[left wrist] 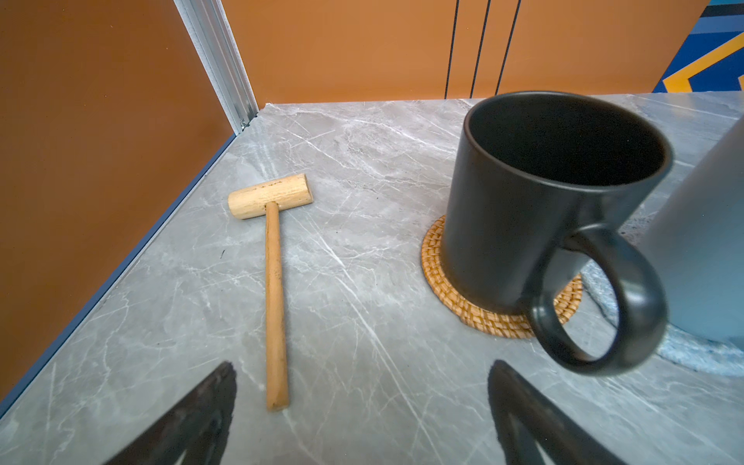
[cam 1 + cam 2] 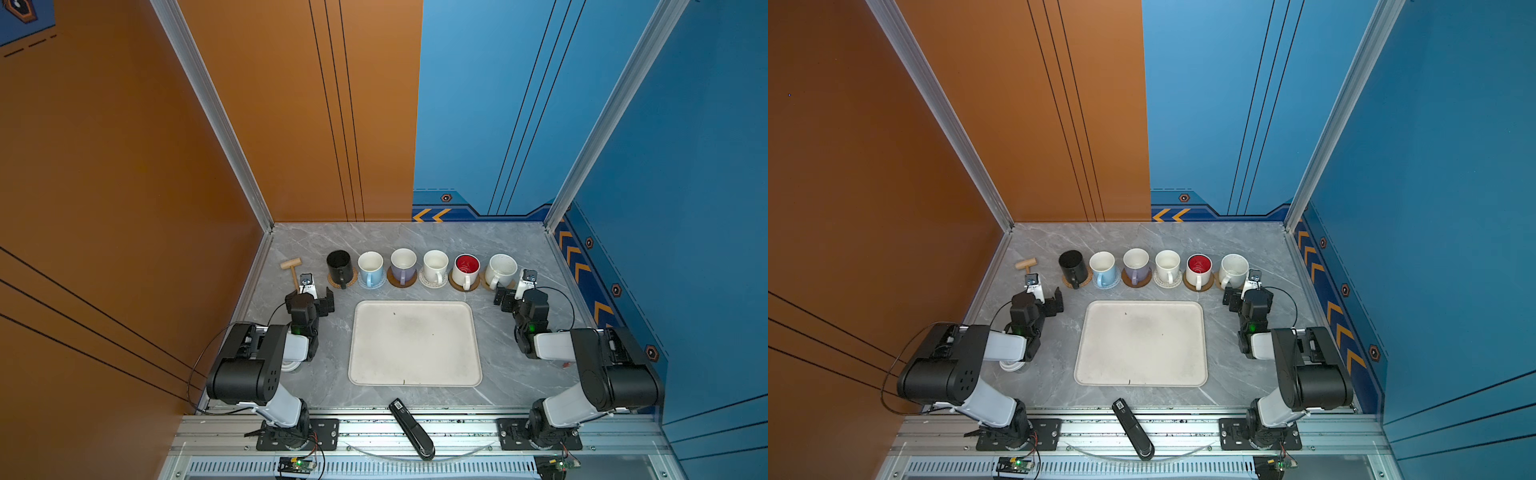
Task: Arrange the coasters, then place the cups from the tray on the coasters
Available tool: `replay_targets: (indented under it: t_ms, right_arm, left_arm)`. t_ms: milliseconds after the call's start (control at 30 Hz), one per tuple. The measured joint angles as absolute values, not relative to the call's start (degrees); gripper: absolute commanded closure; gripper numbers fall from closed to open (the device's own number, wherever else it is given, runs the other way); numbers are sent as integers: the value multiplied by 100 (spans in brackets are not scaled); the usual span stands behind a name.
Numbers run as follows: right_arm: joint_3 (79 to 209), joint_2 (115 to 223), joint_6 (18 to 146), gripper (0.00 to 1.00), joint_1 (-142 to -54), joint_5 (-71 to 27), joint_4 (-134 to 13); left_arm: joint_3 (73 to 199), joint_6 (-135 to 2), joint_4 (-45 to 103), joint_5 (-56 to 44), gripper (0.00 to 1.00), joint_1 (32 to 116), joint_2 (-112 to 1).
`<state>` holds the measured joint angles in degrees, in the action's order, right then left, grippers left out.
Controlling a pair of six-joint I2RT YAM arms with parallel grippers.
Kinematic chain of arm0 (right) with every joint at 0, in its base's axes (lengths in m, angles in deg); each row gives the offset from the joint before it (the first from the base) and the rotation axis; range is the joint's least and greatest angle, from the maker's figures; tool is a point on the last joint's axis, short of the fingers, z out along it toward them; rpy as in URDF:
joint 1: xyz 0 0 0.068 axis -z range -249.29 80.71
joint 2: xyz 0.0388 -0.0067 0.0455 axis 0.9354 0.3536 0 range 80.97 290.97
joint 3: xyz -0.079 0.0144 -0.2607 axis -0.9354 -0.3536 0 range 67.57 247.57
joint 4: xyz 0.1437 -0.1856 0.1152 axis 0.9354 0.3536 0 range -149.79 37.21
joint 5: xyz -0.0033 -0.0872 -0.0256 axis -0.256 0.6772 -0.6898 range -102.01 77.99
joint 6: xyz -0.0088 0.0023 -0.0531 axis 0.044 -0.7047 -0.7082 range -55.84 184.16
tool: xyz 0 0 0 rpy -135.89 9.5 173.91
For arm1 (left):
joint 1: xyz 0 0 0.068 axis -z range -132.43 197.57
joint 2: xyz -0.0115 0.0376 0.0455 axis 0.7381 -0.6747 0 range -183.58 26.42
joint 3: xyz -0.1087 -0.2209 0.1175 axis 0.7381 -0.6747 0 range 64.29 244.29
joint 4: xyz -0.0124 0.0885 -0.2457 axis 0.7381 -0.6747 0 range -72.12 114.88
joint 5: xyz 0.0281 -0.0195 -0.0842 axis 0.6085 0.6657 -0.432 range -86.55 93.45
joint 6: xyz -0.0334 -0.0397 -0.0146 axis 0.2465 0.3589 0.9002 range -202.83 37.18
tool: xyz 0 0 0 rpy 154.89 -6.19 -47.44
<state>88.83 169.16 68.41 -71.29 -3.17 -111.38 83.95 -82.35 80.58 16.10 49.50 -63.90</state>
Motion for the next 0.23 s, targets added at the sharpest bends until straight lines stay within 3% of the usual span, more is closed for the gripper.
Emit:
replay_targets:
  t_ms: [233]
  right_arm:
    - [8883, 16916, 6841, 0, -7127, -317, -11140]
  left_arm:
    - [8395, -8235, 8052, 1631, 2, 4950, -6390]
